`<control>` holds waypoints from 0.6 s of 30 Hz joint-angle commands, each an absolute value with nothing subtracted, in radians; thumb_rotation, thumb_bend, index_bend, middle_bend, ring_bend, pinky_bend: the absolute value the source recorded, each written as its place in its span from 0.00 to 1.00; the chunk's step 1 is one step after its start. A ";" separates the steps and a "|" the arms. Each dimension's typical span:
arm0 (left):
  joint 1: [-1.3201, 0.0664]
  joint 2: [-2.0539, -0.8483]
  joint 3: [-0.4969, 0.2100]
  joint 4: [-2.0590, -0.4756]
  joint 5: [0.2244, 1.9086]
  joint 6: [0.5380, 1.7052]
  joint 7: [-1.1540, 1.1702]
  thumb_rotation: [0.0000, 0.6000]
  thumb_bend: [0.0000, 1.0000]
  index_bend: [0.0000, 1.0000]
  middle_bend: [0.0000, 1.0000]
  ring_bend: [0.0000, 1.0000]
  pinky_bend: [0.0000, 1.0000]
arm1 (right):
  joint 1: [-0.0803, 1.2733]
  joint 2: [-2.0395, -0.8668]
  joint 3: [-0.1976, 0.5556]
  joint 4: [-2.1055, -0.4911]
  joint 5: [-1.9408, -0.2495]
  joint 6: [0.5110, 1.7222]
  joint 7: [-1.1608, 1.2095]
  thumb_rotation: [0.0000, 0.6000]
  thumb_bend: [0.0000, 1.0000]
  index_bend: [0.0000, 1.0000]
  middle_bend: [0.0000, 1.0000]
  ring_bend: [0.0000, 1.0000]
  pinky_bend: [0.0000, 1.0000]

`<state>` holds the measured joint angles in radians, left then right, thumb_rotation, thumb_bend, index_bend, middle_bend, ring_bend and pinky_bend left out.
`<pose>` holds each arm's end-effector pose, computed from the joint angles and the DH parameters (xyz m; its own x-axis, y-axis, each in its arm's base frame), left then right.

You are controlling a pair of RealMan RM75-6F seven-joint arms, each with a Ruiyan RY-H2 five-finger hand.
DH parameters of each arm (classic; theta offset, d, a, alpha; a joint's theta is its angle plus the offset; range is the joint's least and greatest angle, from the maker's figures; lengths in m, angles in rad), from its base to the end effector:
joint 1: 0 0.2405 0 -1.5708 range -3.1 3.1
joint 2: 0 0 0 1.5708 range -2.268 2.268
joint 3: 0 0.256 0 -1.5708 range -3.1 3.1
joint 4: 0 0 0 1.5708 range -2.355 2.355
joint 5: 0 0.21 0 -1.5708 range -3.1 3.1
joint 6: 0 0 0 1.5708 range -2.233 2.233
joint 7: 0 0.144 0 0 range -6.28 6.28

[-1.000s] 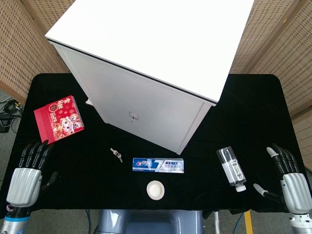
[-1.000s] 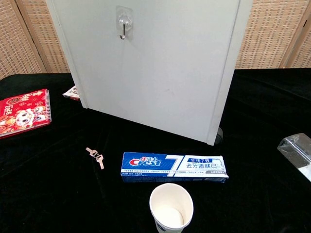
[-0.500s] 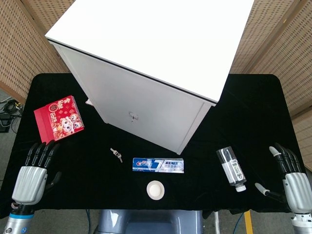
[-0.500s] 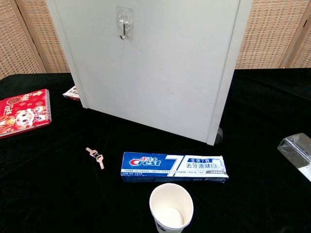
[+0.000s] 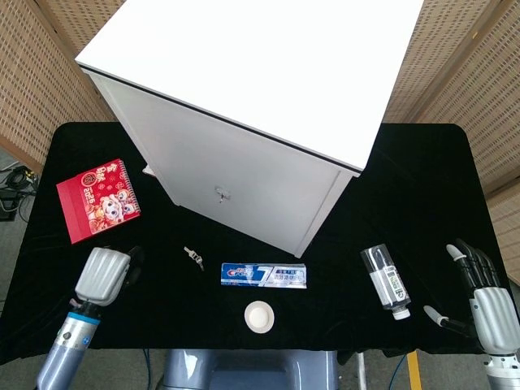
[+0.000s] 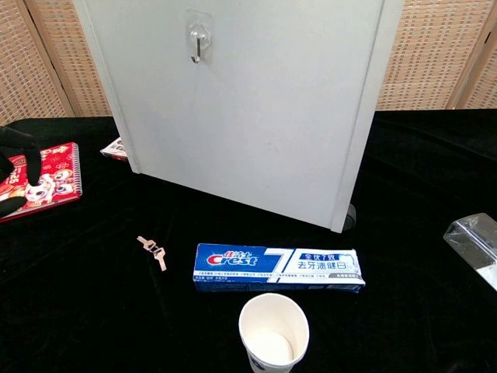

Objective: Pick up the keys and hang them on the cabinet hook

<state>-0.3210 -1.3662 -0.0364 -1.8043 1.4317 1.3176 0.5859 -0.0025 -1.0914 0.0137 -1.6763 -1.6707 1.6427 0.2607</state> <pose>-0.2021 0.2219 0.0511 0.5507 0.0806 0.8308 0.8124 -0.2804 -0.5112 -0.2862 -0.1449 0.1692 0.1066 0.0558 0.9927 -0.9867 -0.1172 0.1126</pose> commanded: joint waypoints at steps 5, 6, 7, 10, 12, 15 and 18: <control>-0.456 -1.476 -0.131 -1.679 1.258 1.148 0.696 1.00 0.37 0.53 0.88 0.83 0.74 | 0.000 -1.089 0.015 -1.677 -1.666 1.638 0.267 1.00 0.09 0.00 0.00 0.00 0.00; -0.466 -1.487 -0.135 -1.667 1.245 1.138 0.705 1.00 0.37 0.53 0.88 0.83 0.74 | 0.000 -1.089 0.015 -1.676 -1.665 1.638 0.269 1.00 0.09 0.00 0.00 0.00 0.00; -0.478 -1.503 -0.141 -1.650 1.225 1.125 0.717 1.00 0.37 0.52 0.88 0.83 0.74 | -0.001 -1.088 0.016 -1.675 -1.663 1.638 0.271 1.00 0.09 0.00 0.00 0.00 0.00; -0.510 -1.545 -0.152 -1.610 1.165 1.088 0.757 1.00 0.37 0.51 0.88 0.83 0.74 | 0.000 -1.086 0.017 -1.673 -1.657 1.636 0.280 1.00 0.09 0.00 0.00 0.00 0.00; -0.545 -1.599 -0.156 -1.557 1.116 1.053 0.803 1.00 0.37 0.51 0.88 0.83 0.74 | 0.002 -1.085 0.020 -1.669 -1.649 1.632 0.291 1.00 0.09 0.00 0.00 0.00 0.00; -0.565 -1.636 -0.150 -1.523 1.090 1.047 0.839 1.00 0.37 0.51 0.88 0.83 0.74 | 0.004 -1.084 0.022 -1.666 -1.644 1.628 0.299 1.00 0.09 0.00 0.00 0.00 0.00; -0.581 -1.667 -0.140 -1.491 1.074 1.042 0.862 1.00 0.37 0.51 0.88 0.83 0.74 | 0.006 -1.084 0.023 -1.663 -1.636 1.621 0.307 1.00 0.09 0.00 0.00 0.00 0.00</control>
